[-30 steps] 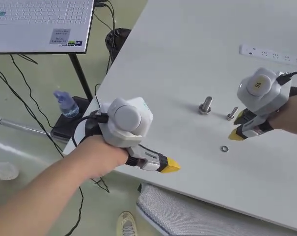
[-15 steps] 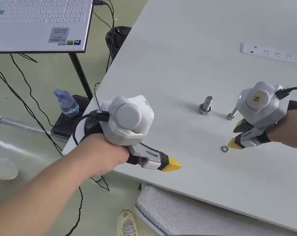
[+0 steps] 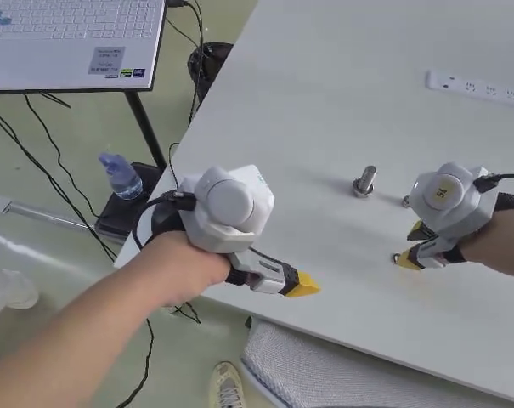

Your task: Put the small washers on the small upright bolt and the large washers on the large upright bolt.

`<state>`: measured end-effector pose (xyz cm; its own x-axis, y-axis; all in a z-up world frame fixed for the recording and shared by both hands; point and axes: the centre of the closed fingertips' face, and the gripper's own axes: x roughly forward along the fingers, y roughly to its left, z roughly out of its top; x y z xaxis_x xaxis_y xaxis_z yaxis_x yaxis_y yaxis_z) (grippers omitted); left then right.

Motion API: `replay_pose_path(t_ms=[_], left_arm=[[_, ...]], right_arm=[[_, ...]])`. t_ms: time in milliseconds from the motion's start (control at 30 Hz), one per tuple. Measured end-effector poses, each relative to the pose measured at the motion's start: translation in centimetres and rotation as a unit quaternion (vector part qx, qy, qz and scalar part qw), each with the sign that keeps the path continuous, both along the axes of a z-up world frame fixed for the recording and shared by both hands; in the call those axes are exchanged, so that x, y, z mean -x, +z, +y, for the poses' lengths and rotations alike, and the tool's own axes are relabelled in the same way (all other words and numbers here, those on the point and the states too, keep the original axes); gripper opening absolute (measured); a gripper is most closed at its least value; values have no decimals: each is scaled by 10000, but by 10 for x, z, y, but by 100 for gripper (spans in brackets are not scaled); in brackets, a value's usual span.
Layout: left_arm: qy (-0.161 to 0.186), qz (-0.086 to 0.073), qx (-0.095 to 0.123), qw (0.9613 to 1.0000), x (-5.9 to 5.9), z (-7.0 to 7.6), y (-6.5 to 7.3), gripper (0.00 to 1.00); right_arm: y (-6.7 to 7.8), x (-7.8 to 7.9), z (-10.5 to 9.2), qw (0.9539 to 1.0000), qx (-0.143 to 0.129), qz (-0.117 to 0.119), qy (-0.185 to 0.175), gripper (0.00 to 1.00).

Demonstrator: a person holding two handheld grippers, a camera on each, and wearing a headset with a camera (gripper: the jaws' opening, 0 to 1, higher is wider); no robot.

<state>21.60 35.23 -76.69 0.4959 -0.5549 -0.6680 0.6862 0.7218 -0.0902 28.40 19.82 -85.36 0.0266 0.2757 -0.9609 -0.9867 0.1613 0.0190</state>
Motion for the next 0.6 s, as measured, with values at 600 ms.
replay_pose_path(t_ms=[600], left_arm=[[-43, 102, -15, 9999, 2, 3, -6, 94]], right_arm=[[-13, 1, -2, 9998, 176, -78, 3, 26]])
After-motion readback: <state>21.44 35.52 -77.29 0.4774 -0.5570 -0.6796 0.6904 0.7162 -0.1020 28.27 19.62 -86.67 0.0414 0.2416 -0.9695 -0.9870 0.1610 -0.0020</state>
